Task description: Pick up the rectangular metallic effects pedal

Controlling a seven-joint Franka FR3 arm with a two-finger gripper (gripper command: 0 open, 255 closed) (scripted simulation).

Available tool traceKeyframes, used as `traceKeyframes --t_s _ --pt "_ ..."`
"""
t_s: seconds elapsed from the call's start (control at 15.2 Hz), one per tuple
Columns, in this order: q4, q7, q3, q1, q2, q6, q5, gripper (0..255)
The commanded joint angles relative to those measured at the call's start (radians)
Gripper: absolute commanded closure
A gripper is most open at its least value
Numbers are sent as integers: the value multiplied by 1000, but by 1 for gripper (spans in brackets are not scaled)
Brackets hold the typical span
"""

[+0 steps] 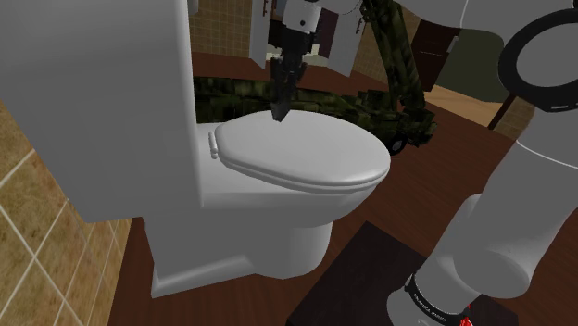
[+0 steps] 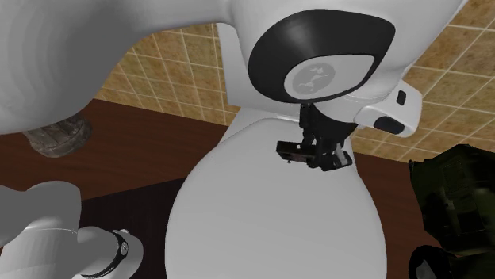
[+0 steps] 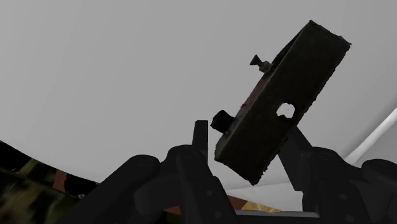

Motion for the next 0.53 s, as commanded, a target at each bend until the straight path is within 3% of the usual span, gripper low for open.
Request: traceKeyframes --t_s 0.0,0.46 --pt "36 2 0 0 7 -29 0 255" --pt "134 6 -1 -2 29 -106 2 255"
